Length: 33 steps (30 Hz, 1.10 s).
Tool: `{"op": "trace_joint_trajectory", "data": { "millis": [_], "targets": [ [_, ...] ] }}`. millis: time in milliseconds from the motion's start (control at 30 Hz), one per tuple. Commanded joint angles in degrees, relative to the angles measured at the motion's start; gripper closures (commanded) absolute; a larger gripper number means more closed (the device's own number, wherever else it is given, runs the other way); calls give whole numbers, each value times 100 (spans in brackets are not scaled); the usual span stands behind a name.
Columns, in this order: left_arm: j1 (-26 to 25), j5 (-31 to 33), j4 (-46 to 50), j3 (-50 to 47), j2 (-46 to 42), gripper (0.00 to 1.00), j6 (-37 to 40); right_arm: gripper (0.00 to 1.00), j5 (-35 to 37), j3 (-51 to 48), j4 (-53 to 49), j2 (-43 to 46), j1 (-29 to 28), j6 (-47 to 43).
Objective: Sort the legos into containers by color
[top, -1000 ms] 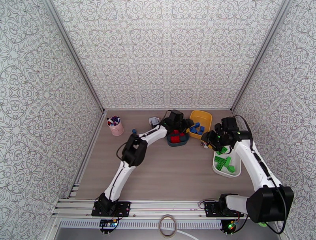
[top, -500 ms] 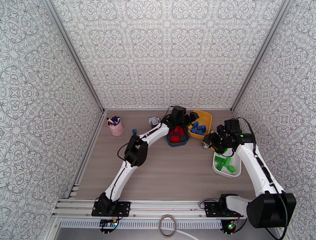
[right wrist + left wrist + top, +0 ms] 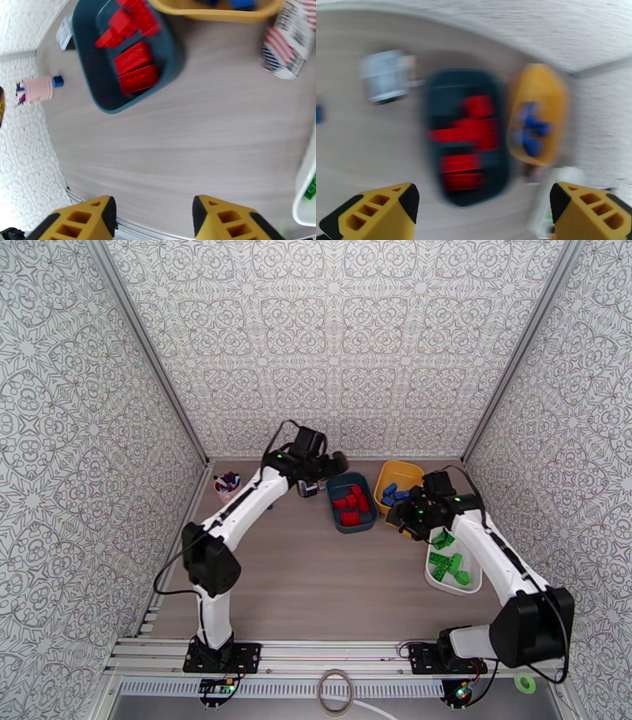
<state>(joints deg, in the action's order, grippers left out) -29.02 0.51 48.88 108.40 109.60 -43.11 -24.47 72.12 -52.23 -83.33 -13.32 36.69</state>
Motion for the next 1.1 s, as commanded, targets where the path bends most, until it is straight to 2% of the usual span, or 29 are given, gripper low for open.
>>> {"op": "trace_joint_trajectory", "data": {
  "millis": [0, 167, 433, 1067],
  "targets": [
    [287, 757, 815, -694, -219, 5, 418, 42, 185, 518, 161, -333, -373, 75],
    [807, 881, 755, -1436, -460, 6, 493, 41, 259, 1058, 128, -904, -856, 75],
    [1471, 687, 568, -1582, 104, 20, 875, 41, 172, 1795, 4, -1785, -1356, 76],
    [2120, 418, 1098, 615, 2474, 38, 1487, 42, 56, 3297, -773, -2923, -1392, -179]
  ]
}}
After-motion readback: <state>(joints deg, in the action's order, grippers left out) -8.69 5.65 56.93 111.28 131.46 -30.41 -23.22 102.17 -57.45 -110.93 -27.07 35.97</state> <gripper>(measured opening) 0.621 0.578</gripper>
